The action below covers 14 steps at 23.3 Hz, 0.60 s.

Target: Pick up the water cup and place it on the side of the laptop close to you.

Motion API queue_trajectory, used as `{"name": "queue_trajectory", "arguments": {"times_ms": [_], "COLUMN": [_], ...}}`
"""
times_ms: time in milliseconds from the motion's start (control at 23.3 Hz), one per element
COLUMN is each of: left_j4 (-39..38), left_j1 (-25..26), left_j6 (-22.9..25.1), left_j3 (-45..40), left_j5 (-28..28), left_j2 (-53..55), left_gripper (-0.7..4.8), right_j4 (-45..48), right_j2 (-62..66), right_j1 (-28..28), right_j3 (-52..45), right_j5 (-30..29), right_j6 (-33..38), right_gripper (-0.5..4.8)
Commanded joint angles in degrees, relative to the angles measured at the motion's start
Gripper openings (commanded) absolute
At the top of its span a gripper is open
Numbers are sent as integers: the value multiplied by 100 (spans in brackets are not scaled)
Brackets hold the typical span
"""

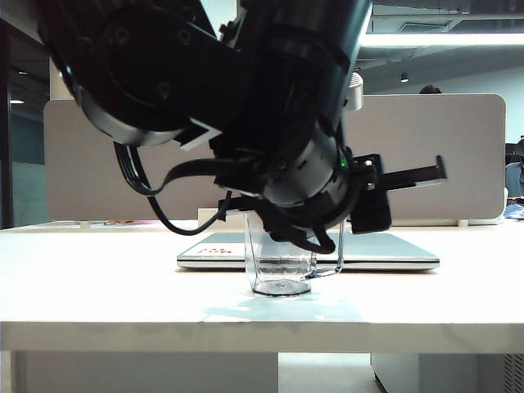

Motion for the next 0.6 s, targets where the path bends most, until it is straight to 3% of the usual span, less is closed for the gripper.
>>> {"name": "queue_trajectory", "arguments": {"times_ms": [43,301,601], "left_j4": [0,-264,-1080], "left_j1": [-52,-275,-452], "left_j6": [-9,140,280], "left_j3": [24,24,24], "left_j5": [7,-22,-140], "left_j2": [-2,-4,-214], "left_gripper": [125,125,125], "right_j4": [61,61,61], "right_j2": [-4,-4,-4], "right_j1": [0,0,2], "right_j3": [-17,-17,-17], "right_j5": [-15,-15,-15], "right_j6": [-13,-13,-13], "right_gripper": [-3,-3,-2]}}
